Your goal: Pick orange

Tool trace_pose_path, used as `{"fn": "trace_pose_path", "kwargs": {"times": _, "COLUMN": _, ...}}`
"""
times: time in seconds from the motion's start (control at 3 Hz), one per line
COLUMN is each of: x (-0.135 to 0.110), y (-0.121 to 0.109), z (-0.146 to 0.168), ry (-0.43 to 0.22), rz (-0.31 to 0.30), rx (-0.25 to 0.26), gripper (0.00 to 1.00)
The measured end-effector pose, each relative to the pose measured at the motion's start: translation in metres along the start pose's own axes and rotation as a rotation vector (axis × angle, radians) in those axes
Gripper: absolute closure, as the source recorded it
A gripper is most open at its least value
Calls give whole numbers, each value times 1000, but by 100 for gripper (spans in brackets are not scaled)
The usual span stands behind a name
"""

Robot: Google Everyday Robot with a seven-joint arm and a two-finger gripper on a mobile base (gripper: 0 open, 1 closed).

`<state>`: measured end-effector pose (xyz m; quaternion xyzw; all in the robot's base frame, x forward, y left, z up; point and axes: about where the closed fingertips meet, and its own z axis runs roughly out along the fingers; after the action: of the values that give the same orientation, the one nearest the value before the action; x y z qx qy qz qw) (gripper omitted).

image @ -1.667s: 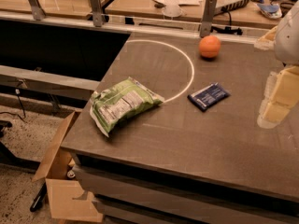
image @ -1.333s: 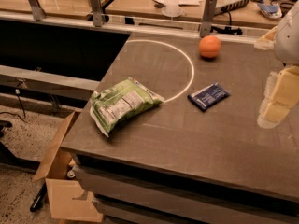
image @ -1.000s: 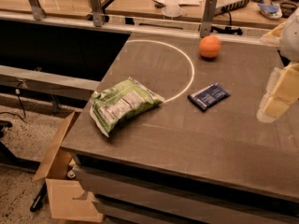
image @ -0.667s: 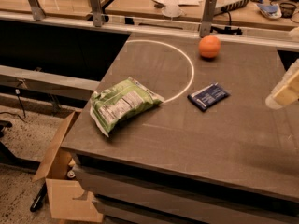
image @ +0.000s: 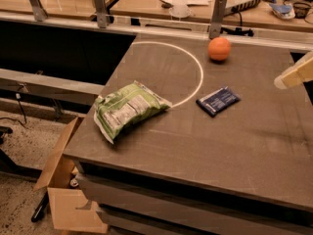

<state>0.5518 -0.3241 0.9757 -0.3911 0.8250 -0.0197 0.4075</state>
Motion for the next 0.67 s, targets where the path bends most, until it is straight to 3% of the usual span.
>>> {"fn": "trace_pose_path", "kwargs": {"times": 0.67, "x": -2, "y": -1, "z": 5, "ry": -31, "rz": 54, "rx": 1, "gripper": 0}}
